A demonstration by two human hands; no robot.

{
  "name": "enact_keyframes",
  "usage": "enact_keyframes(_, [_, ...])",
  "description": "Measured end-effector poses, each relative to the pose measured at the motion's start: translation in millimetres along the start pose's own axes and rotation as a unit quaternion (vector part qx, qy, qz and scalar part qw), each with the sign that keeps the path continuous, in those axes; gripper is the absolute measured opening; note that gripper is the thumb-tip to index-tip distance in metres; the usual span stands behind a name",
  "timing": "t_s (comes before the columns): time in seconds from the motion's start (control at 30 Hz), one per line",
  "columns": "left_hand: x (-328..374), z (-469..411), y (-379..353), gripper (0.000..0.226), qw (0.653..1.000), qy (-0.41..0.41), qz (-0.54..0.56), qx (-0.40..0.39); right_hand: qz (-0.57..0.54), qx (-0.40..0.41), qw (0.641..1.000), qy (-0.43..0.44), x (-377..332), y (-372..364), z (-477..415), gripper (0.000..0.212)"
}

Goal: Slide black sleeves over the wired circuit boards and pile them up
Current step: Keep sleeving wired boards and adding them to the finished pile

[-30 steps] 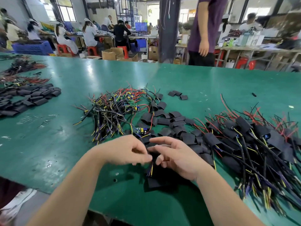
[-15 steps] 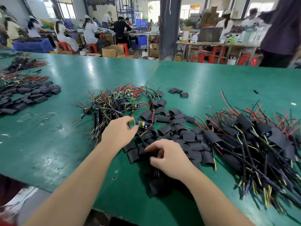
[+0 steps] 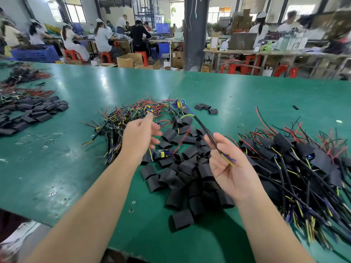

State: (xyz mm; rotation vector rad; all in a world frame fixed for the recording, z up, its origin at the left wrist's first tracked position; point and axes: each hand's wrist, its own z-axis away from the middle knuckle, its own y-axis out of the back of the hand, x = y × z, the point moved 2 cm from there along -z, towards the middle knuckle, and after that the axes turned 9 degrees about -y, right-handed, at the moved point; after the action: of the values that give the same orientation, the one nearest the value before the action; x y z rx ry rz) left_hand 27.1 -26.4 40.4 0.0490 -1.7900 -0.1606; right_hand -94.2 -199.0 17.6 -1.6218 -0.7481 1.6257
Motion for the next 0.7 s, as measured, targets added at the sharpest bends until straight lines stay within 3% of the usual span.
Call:
enact_keyframes(0.1, [16, 20, -20, 0.051, 0.984, 0.022, 0.064, -0.166, 0.013, -0.017, 0.999, -0.025, 12, -3, -1, 0.027])
enact_keyframes(0.23, [34, 28, -34, 0.033, 0.962, -0.003, 0.242, -0.124, 0.087, -0.01, 0.995, -0.038, 24, -1, -2, 0.026])
enact_keyframes(0.43, [40, 26, -30, 0.032, 0.954, 0.05, 0.27, -0.123, 0.156, -0.038, 0.986, -0.051, 28, -3, 0, 0.025])
enact_keyframes(0.5, [38, 21, -23, 0.034, 0.962, 0.071, 0.232, -0.128, 0.187, -0.017, 0.982, -0.02, 27, 0, -1, 0.023])
enact_keyframes(0.57, [35, 15, -13, 0.035, 0.972, 0.078, 0.172, -0.137, 0.26, 0.063, 0.963, 0.036, 23, 6, -4, 0.036])
enact_keyframes(0.7, [21, 6, -2, 0.036, 0.99, 0.046, -0.042, -0.125, 0.41, 0.253, 0.869, 0.114, 14, 21, -7, 0.037])
